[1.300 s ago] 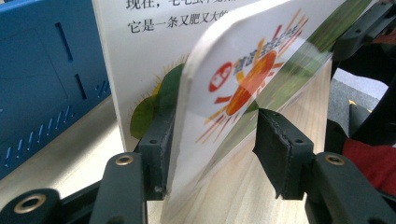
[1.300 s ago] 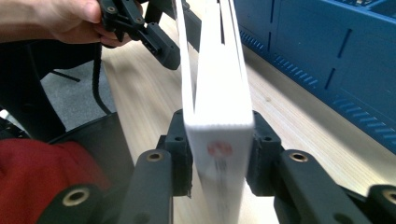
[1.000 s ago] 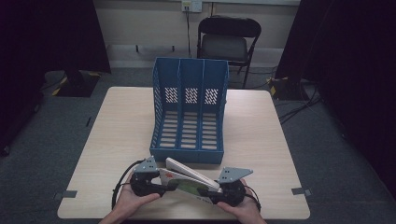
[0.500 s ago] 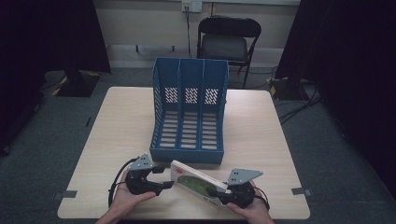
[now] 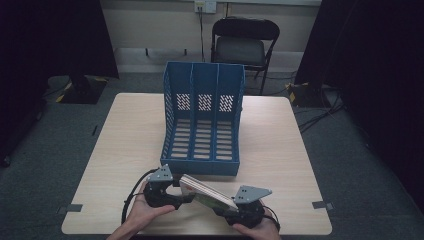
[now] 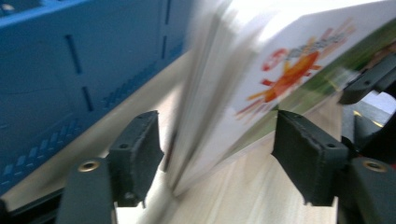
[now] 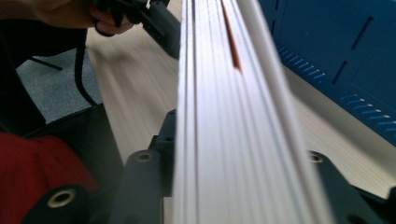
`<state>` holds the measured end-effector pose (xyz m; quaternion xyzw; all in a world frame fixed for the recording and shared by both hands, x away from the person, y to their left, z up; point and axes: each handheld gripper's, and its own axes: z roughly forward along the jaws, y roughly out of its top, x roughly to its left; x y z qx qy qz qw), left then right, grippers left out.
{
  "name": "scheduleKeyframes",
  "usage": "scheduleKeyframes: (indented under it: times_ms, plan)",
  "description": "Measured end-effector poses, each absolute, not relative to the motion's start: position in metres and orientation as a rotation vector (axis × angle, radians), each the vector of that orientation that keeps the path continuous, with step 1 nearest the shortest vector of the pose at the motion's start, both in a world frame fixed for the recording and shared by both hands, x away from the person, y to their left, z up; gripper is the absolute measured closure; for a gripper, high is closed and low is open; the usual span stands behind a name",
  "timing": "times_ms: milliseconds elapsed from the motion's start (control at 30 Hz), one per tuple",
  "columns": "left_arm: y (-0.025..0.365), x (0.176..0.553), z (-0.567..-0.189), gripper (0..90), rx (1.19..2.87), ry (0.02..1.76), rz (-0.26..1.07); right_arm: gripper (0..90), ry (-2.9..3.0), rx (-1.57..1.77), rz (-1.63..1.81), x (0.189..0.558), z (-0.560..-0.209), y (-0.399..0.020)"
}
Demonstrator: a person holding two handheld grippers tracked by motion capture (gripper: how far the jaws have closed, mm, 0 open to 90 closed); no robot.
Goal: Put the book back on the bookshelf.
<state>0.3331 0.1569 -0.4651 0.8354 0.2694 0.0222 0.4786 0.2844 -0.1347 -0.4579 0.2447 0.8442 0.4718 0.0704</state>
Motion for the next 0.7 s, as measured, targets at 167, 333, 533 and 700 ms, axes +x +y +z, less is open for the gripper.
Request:
scheduleKeyframes:
  times_ms: [167,333,533,700]
  plan:
    - [0.1551,0.3319,-0.4652,31.0,2.044,0.664,0.080,59.8,2.494,0.748,1.433,0.2837,-0.4603,-0.1302]
    - [0.1549,0.3304,-0.4648,30.9,2.049,0.672,0.087,67.2,2.488,0.727,1.435,0.2827,-0.4630,-0.1295]
    - [0.1564,0.3306,-0.4663,31.7,2.023,0.687,0.071,74.9,2.478,0.732,1.398,0.2841,-0.4633,-0.1300]
    - [0.1587,0.3320,-0.4685,30.4,2.050,0.714,0.045,76.2,2.488,0.765,1.401,0.2865,-0.4622,-0.1311]
